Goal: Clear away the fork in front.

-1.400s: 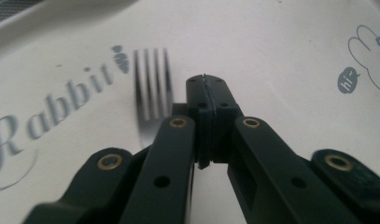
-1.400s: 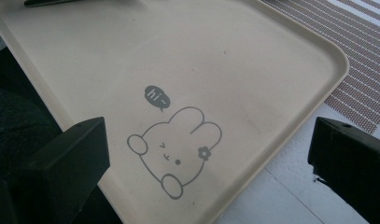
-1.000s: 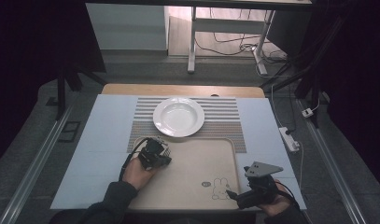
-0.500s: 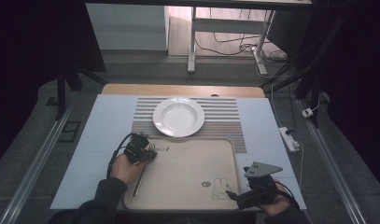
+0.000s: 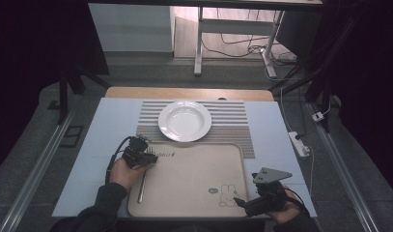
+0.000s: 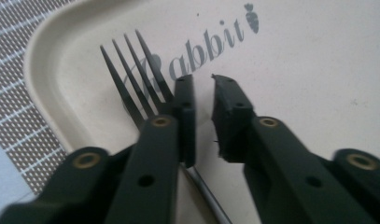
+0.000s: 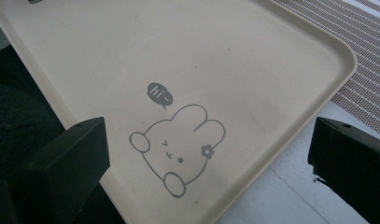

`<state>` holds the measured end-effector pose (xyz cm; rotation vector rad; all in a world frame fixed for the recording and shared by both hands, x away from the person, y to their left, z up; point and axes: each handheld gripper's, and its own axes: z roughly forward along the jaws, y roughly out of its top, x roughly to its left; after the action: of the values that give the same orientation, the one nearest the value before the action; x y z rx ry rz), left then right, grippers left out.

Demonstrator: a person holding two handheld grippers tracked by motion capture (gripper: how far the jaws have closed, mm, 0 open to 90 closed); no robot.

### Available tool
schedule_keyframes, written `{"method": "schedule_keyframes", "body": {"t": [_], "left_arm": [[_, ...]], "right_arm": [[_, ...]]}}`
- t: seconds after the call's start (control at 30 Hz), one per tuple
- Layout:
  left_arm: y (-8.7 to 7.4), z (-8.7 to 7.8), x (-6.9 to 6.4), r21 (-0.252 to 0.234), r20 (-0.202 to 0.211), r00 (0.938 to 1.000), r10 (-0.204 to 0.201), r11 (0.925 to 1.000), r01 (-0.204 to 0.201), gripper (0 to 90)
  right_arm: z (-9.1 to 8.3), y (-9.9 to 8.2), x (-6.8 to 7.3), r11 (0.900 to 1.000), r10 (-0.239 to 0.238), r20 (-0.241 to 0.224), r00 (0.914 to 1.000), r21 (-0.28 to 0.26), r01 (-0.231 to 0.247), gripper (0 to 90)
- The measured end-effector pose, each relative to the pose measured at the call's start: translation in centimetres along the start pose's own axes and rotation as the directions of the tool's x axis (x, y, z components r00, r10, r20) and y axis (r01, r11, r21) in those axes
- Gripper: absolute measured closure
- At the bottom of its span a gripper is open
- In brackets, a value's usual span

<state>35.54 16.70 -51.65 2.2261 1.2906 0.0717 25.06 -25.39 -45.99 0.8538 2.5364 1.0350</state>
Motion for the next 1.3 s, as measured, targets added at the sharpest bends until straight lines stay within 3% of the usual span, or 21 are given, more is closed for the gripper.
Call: {"method": "schedule_keyframes", "body": {"t": [0.17,0.4,0.63,0.83,1.03,1.2,1.3], "left_arm": [[0.1,-0.7,-0.5,-0.042,0.008,0.9999,0.006,0.9991,-0.006,59.4],[0.0,-2.1,-1.3,-0.094,0.062,0.9969,0.049,0.9947,-0.043,41.4],[-1.0,-4.4,-1.8,-0.193,0.067,0.9882,0.137,0.9735,-0.122,24.1],[-1.9,-6.4,-2.6,-0.218,0.045,0.9832,0.177,0.9621,-0.163,12.1],[-4.0,-8.0,-2.9,-0.248,0.062,0.9824,0.176,0.9562,-0.156,5.3],[-6.3,-9.3,-2.4,-0.279,0.105,0.9856,0.133,0.9552,-0.099,3.8],[-7.4,-10.0,-2.2,-0.293,0.105,0.9872,0.119,0.9523,-0.084,3.1]], "right_arm": [[0.1,-0.1,-0.2,0.9998,0.02,-0.013,0.9997,0.001,-0.02,0.0],[0.0,-0.1,-0.3,0.9997,0.022,-0.008,0.9997,-0.005,-0.022,0.0],[0.0,-0.1,-0.3,0.9996,0.025,0.007,0.9997,-0.008,-0.025,0.0],[-0.1,-0.1,-0.3,0.9995,0.031,0.016,0.9994,-0.005,-0.031,0.0],[-0.5,-0.1,-0.2,0.9994,0.034,0.041,0.9986,-0.013,-0.033,0.0],[-1.0,-0.5,-0.4,0.9981,0.057,0.058,0.9967,-0.025,-0.055,0.0],[-1.3,-0.7,-0.6,0.9968,0.075,0.065,0.9951,-0.034,-0.073,0.0]]}}
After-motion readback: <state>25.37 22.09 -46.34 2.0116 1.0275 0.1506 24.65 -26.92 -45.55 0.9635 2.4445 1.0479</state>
